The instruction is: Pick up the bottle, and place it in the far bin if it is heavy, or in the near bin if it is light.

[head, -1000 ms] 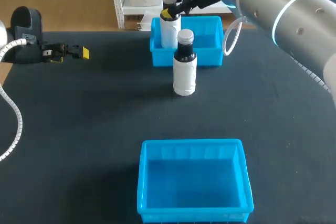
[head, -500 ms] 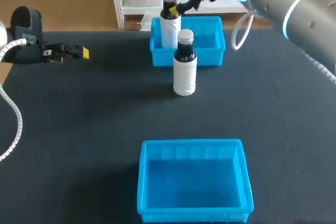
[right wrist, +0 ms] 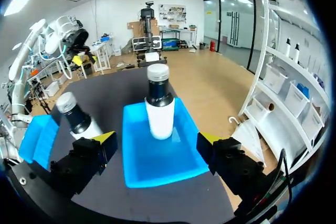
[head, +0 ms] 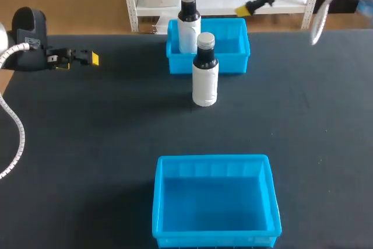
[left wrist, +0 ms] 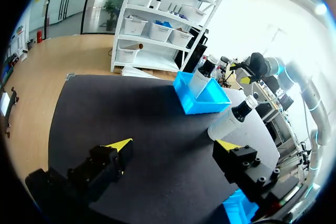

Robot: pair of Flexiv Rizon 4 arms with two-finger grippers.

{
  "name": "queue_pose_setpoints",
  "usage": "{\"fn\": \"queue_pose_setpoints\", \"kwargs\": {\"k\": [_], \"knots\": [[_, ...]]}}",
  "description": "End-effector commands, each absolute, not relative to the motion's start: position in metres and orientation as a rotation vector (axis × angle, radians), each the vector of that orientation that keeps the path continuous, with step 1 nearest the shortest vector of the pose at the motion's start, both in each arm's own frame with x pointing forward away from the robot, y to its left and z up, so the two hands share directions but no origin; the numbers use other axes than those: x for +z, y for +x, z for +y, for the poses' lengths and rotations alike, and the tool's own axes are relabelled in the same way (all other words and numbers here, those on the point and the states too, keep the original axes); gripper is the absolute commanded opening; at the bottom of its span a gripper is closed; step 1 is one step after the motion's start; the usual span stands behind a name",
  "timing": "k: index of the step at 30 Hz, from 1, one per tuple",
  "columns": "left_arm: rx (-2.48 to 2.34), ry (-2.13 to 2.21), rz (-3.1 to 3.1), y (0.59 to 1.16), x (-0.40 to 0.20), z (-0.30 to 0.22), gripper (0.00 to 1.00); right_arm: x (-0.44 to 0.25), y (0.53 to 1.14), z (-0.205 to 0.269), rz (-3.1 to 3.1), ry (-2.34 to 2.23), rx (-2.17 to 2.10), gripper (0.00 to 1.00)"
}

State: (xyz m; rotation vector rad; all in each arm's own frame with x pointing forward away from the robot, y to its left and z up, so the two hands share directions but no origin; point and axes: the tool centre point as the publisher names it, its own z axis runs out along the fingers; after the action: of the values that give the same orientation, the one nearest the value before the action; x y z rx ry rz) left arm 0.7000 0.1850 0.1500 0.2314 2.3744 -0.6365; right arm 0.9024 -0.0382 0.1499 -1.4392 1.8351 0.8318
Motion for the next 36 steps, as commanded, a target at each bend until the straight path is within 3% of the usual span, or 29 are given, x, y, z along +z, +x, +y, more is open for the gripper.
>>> {"fn": "queue_pose_setpoints", "kwargs": {"k": [1,18,36], "knots": [[-0.636,0.231,2.374,0.7,0.15,0.185,1.0,0.163,0.883,-0.073,1.824,-1.428,0.868,1.0],[-0.636,0.231,2.374,0.7,0.15,0.185,1.0,0.181,0.813,-0.103,1.901,-1.289,0.722,1.0],[-0.636,0.231,2.374,0.7,0.15,0.185,1.0,0.154,0.756,-0.035,1.926,-1.348,0.649,1.0]]}}
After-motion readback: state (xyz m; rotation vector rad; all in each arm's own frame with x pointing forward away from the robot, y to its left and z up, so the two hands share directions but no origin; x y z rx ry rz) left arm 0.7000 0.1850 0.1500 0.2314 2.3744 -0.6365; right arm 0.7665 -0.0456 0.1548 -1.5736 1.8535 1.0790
